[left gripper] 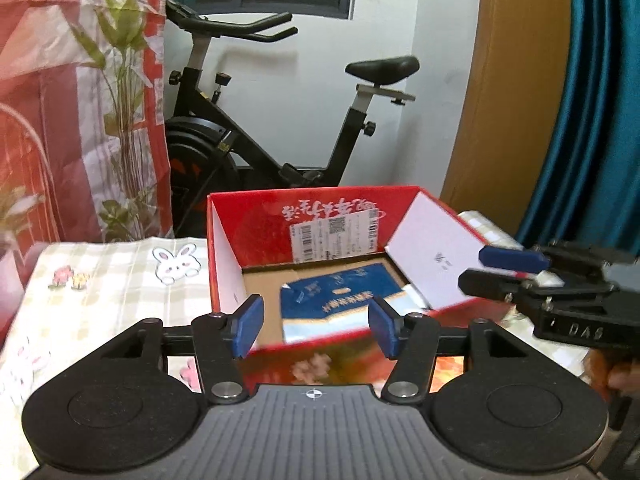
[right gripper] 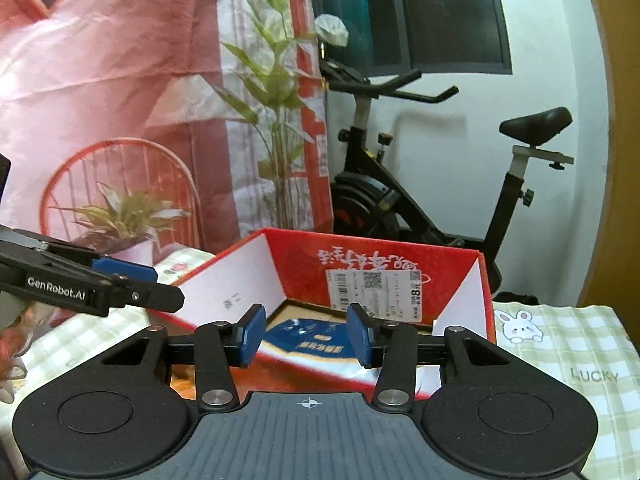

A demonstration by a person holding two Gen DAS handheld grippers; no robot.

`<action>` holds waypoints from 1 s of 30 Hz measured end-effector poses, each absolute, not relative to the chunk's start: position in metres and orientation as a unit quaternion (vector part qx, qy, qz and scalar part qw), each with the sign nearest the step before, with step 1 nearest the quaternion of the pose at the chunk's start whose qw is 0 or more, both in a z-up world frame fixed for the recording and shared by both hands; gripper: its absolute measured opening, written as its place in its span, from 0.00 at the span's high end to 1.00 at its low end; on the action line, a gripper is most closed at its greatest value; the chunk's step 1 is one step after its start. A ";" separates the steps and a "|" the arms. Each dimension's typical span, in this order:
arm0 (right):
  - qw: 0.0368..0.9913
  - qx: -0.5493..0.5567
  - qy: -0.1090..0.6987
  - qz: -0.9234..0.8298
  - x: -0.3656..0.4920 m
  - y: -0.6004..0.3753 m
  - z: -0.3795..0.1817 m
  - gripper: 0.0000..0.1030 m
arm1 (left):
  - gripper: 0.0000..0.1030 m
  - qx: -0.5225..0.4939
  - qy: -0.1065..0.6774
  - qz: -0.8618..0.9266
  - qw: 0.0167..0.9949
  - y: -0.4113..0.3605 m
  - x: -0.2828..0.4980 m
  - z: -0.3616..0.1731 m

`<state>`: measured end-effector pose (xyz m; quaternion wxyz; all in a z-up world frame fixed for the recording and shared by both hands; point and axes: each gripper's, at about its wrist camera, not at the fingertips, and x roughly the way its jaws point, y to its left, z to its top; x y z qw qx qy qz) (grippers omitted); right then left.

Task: Organize soft objects
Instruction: 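Move both grippers down to the black mesh item, then close both grippers on the black mesh item and lift it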

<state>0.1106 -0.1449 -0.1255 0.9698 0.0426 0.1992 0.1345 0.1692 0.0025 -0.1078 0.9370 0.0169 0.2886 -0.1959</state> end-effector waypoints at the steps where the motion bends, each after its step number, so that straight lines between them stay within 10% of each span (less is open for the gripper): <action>1: 0.970 0.045 0.197 0.136 0.103 -0.144 -0.126 0.59 | 0.42 0.008 0.287 -0.200 0.937 0.004 0.162 -0.108; 30: 0.932 0.089 0.327 0.130 0.039 -0.123 -0.232 0.58 | 0.52 -0.065 0.380 -0.162 0.908 0.012 0.097 -0.217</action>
